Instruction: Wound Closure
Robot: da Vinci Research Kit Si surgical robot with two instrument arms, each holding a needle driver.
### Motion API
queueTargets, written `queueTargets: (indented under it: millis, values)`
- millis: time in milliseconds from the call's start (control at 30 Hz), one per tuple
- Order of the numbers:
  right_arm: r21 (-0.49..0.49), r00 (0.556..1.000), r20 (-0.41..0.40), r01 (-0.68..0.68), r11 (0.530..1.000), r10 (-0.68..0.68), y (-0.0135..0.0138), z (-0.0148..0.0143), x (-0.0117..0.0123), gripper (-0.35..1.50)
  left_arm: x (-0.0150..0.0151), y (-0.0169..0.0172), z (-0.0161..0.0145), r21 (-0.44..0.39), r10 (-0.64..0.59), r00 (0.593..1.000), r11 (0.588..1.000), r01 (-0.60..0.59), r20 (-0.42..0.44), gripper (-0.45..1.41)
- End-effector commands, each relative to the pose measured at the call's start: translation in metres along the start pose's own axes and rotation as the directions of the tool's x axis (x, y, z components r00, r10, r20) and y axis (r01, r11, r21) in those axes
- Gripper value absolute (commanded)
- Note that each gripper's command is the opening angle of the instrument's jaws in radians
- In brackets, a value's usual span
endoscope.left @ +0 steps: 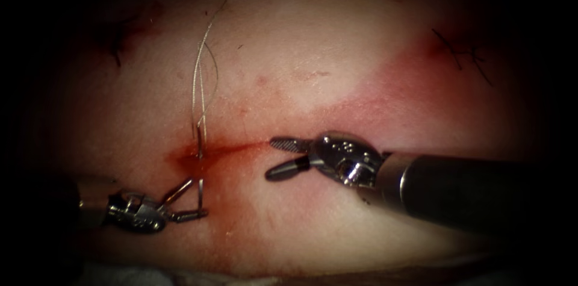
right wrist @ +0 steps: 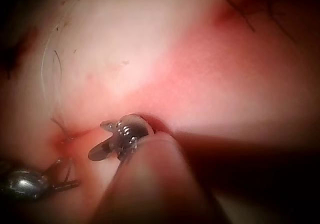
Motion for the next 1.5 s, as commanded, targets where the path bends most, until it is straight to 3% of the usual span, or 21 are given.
queueTargets:
  millis: [33, 467, 567, 633, 667, 900, 1067, 1133, 1500]
  values:
    - [0.005, 1.000, -0.004, -0.002, 1.000, 0.002, 0.0001, 0.0011, -0.0005, 1.18, -0.0001, 0.0010, 0.0005, 0.003, -0.002, 1.000, 1.000, 0.002, 0.002, 0.49]
    - [0.008, 1.000, -0.005, -0.005, 1.000, 0.005, 0.0001, 0.0020, -0.0015, 1.11, 0.0009, 0.0000, 0.0013, 0.031, 0.035, 0.999, 0.999, -0.035, -0.022, 0.41]
    - [0.009, 1.000, -0.011, -0.012, 1.000, 0.012, 0.0001, 0.0020, -0.0015, 1.08, 0.0009, 0.0000, 0.0015, 0.029, 0.036, 0.999, 0.999, -0.036, -0.025, 0.19]
    - [0.010, 1.000, -0.013, -0.012, 1.000, 0.012, 0.0001, 0.0020, -0.0015, 1.06, 0.0008, 0.0000, 0.0016, 0.029, 0.036, 0.999, 0.999, -0.036, -0.025, -0.10]
    - [0.015, 1.000, -0.015, -0.012, 1.000, 0.012, 0.0001, 0.0019, -0.0015, 1.05, 0.0008, -0.0001, 0.0015, 0.028, 0.036, 0.999, 0.999, -0.035, -0.026, -0.45]
    - [0.014, 0.999, -0.036, -0.022, 1.000, 0.023, -0.0001, 0.0014, -0.0012, 1.03, 0.0018, -0.0005, 0.0003, -0.005, -0.008, 0.999, 1.000, 0.007, -0.032, -0.45]
    - [0.017, 0.999, -0.042, -0.025, 1.000, 0.025, -0.0001, 0.0012, -0.0010, 1.03, 0.0052, -0.0004, -0.0014, -0.046, -0.039, 0.998, 0.998, 0.037, -0.046, -0.45]
    - [0.017, 0.999, -0.042, -0.025, 1.000, 0.025, -0.0001, 0.0012, -0.0010, 1.03, 0.0082, 0.0000, -0.0020, -0.068, -0.053, 0.996, 0.997, 0.049, -0.069, -0.45]
    - [0.023, 0.999, -0.044, -0.030, 0.999, 0.031, -0.0004, 0.0013, -0.0011, 1.01, 0.0149, 0.0022, -0.0044, -0.115, -0.075, 0.992, 0.991, 0.064, -0.099, -0.45]
